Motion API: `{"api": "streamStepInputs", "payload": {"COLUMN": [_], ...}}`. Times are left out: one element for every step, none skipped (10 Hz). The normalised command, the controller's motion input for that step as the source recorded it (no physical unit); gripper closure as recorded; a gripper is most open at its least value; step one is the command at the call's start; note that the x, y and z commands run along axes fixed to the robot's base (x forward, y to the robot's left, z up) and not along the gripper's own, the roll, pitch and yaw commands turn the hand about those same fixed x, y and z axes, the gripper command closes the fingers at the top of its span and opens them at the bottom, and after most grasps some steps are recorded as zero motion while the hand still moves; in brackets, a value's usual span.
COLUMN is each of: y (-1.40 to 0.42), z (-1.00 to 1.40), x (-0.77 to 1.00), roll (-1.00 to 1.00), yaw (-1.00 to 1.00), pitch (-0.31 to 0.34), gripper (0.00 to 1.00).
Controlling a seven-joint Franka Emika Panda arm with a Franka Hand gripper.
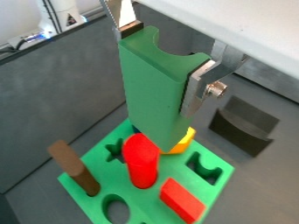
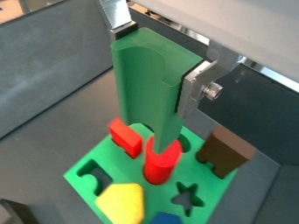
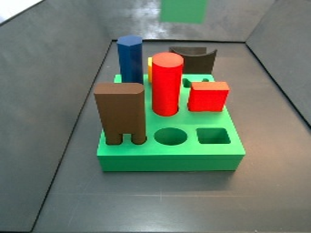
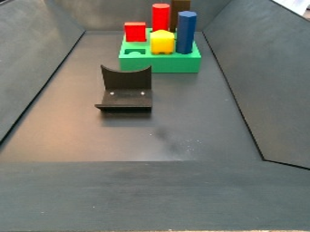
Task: Pick up the arch object. Move up. Place the arch object on the fixture. Regrasp the arch object. Move to above the board. Insert the arch object.
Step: Insert the arch object.
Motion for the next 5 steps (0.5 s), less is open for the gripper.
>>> {"api": "streamStepInputs", "payload": {"y": [0.23, 0.25, 0.31, 0.29, 0.30], "z": [0.00, -0.19, -0.40, -0.60, -0.69], "x": [0.97, 0.96, 0.93, 0.75, 0.66], "roll": [-0.13, -0.09, -0.08, -0.05, -0.06], "yaw": [-0.04, -0.08, -0.12, -0.11, -0.11], "pitch": [0.119, 0.133, 0.111, 0.051, 0.020], "gripper": [1.00, 1.00, 1.00, 1.00, 1.00]}}
